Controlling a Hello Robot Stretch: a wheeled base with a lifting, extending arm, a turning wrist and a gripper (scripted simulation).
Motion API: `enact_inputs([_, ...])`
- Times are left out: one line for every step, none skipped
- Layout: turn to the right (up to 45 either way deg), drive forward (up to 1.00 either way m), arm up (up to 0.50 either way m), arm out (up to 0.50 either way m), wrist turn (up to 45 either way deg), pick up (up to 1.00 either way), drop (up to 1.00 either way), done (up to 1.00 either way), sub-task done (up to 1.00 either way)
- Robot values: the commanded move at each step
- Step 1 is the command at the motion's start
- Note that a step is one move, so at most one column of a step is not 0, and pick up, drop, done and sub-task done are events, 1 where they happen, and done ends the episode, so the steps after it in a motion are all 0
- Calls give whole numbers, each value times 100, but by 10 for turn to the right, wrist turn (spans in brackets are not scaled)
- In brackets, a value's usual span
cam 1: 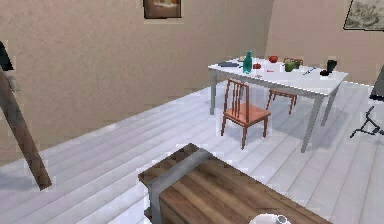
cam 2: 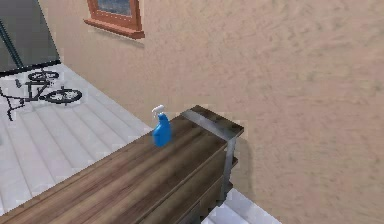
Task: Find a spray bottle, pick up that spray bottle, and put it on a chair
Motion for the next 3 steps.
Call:
enact_inputs([0,0,28,0,0,0,0,0,0])
enact_inputs([0,0,0,50,0,0,0,0,0])
enact_inputs([0,0,0,0,450,0,0,0,0])
